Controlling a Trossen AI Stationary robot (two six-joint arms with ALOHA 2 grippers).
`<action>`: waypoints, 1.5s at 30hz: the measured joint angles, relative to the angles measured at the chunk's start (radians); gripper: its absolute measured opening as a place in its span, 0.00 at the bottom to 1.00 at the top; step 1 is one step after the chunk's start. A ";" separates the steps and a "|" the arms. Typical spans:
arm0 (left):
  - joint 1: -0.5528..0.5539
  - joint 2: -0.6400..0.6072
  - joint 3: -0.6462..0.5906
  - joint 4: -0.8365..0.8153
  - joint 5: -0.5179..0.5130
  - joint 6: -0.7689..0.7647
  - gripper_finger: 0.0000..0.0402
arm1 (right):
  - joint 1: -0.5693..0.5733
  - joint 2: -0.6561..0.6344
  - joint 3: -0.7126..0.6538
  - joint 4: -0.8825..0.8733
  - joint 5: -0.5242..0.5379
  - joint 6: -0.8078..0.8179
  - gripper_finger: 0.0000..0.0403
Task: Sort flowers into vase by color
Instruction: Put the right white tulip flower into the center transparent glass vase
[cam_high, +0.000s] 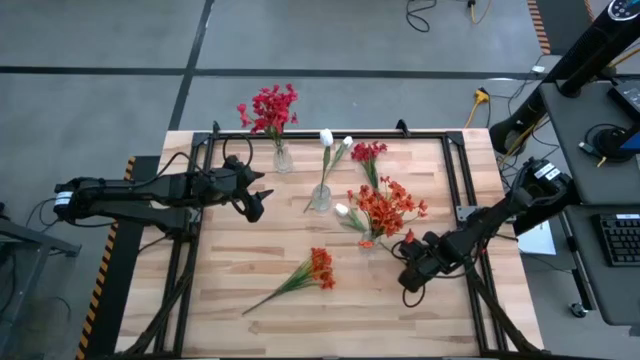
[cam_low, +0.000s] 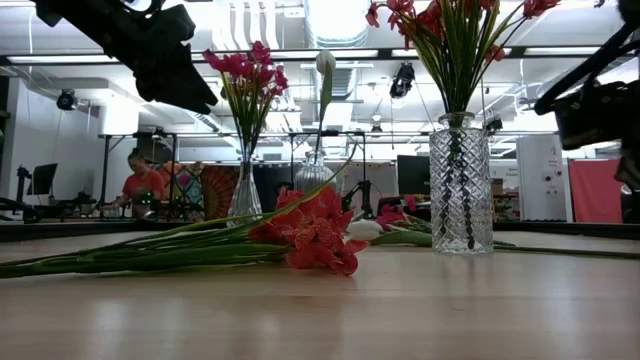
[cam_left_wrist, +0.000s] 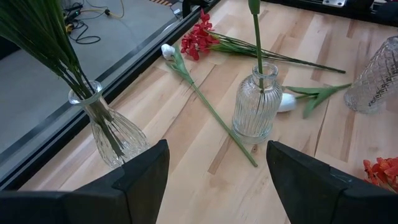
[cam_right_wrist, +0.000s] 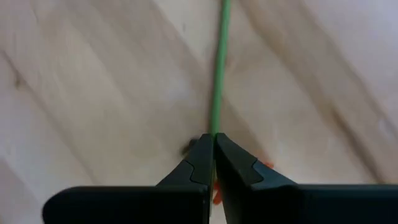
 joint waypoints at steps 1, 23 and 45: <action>0.000 0.000 0.000 0.000 0.000 0.000 0.63 | 0.009 0.000 0.005 -0.012 -0.015 0.014 0.02; 0.000 0.000 0.000 0.001 -0.037 0.021 0.63 | 0.124 0.000 0.139 -0.245 -0.005 0.126 0.14; 0.000 0.015 0.000 0.050 -0.042 0.023 0.63 | 0.127 0.001 -0.024 0.113 0.537 -0.122 0.42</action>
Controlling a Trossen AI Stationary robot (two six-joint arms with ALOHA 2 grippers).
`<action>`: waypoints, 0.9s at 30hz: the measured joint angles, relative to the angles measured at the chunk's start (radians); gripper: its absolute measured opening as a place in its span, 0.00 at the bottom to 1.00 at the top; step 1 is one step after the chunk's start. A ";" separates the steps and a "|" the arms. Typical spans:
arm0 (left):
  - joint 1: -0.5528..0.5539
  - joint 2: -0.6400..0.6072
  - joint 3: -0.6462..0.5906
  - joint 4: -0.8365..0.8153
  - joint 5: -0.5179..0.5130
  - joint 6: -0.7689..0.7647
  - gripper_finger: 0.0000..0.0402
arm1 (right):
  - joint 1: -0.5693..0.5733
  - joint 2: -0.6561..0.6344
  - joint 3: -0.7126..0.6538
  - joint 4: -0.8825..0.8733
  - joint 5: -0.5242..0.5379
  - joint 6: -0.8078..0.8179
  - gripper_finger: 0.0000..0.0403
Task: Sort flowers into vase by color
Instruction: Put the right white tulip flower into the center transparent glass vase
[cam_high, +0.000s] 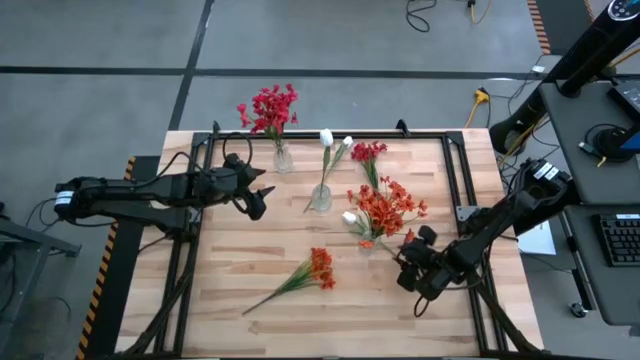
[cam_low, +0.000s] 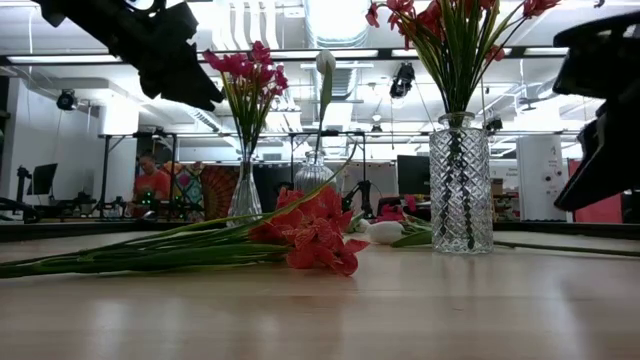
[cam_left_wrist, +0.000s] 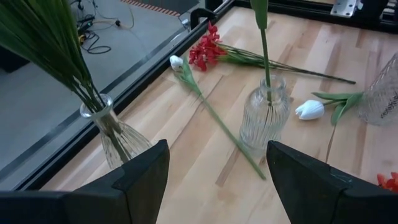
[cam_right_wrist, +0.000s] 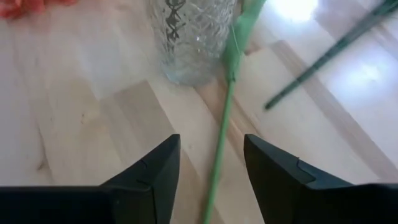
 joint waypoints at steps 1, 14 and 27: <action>0.000 0.000 0.000 0.001 0.000 0.000 0.63 | 0.000 0.002 -0.019 0.038 0.024 -0.010 0.41; 0.000 0.000 0.000 0.012 0.000 0.000 0.63 | -0.091 0.014 -0.111 0.274 0.119 -0.174 0.36; 0.000 0.000 0.000 0.012 0.000 -0.016 0.63 | -0.105 0.014 -0.113 0.308 0.081 -0.159 0.36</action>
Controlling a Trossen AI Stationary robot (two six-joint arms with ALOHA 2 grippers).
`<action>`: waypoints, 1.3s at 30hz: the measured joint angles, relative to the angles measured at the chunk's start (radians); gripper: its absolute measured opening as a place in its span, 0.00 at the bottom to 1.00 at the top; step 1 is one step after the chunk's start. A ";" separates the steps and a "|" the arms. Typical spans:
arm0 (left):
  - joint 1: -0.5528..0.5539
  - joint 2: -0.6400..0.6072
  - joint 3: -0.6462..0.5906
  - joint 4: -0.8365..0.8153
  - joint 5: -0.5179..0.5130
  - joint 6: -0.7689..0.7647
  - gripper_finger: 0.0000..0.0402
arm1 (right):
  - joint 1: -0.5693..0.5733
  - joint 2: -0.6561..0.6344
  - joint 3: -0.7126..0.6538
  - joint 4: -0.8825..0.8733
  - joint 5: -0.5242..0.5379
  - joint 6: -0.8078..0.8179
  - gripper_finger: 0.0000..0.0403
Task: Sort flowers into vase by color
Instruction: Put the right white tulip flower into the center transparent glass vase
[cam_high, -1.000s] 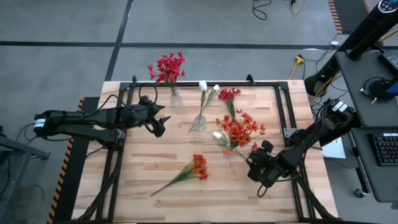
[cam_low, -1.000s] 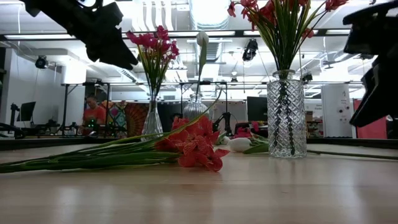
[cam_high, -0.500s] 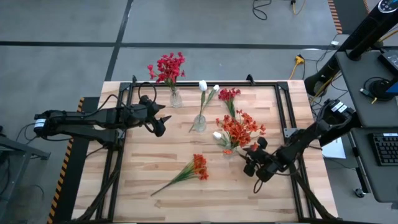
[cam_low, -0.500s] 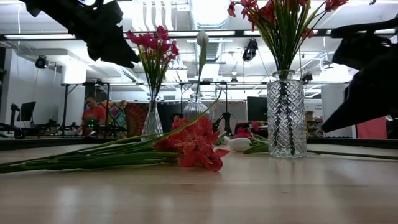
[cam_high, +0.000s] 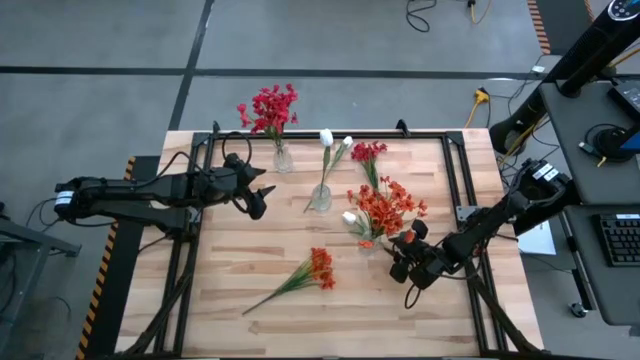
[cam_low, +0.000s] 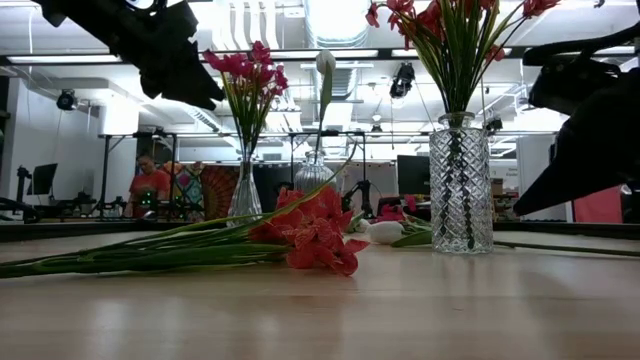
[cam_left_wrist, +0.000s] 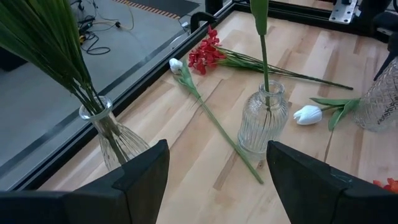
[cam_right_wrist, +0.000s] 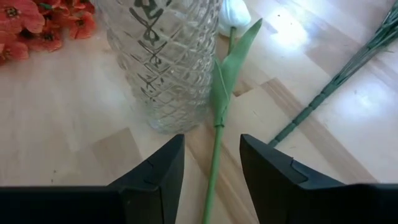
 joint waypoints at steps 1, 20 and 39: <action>0.000 0.000 0.000 0.000 0.000 -0.002 0.63 | 0.000 0.000 -0.001 0.000 -0.002 0.000 0.36; 0.000 0.000 0.000 -0.001 0.000 -0.003 0.63 | 0.000 0.000 -0.067 0.082 -0.001 -0.036 0.36; 0.000 0.000 0.000 -0.001 0.000 -0.004 0.63 | -0.041 0.000 -0.150 0.285 0.008 -0.160 0.34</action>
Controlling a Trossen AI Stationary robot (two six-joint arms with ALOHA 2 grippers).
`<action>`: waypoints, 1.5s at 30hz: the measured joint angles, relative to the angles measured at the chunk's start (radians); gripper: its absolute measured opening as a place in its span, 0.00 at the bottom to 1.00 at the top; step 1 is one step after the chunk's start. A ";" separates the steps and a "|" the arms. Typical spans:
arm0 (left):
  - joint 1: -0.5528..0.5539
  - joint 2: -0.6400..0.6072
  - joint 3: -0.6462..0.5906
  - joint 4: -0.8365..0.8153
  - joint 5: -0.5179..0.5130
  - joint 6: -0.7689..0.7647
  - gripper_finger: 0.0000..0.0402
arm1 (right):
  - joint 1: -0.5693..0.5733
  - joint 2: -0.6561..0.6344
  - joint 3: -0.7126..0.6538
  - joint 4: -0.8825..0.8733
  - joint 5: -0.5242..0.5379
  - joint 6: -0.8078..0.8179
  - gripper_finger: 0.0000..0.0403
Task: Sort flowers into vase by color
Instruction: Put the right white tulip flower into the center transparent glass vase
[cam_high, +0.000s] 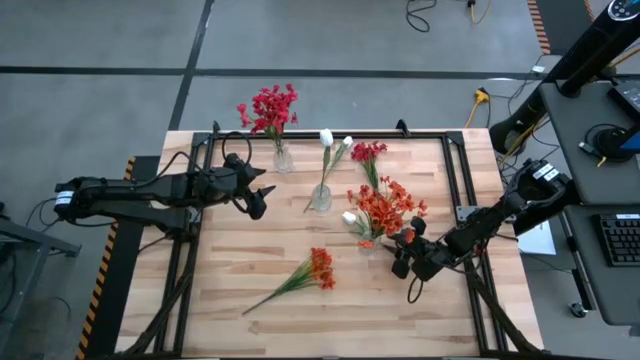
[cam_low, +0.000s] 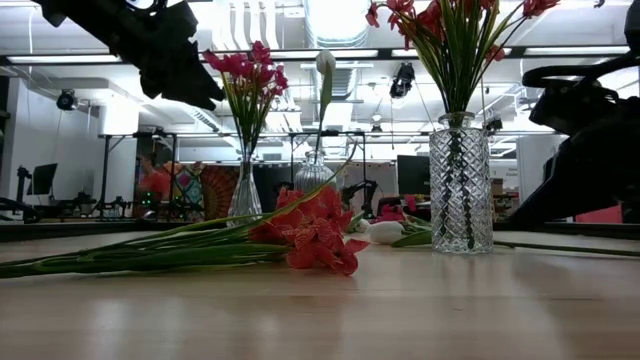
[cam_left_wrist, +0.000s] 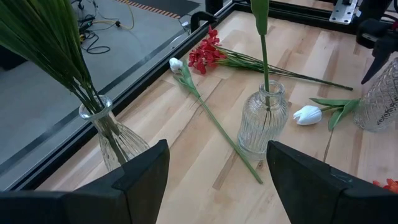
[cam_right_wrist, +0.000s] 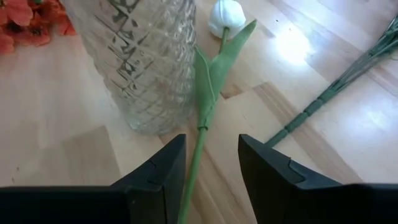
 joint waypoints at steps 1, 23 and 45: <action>0.000 0.000 0.000 0.000 0.000 0.000 0.63 | 0.000 0.000 0.000 0.000 -0.001 -0.003 0.34; 0.000 -0.001 0.029 0.000 0.000 0.077 0.63 | 0.000 0.000 0.014 -0.089 -0.085 0.060 0.34; -0.111 0.264 0.013 0.153 0.134 -0.033 0.63 | 0.002 0.101 0.014 -0.086 -0.152 0.140 0.28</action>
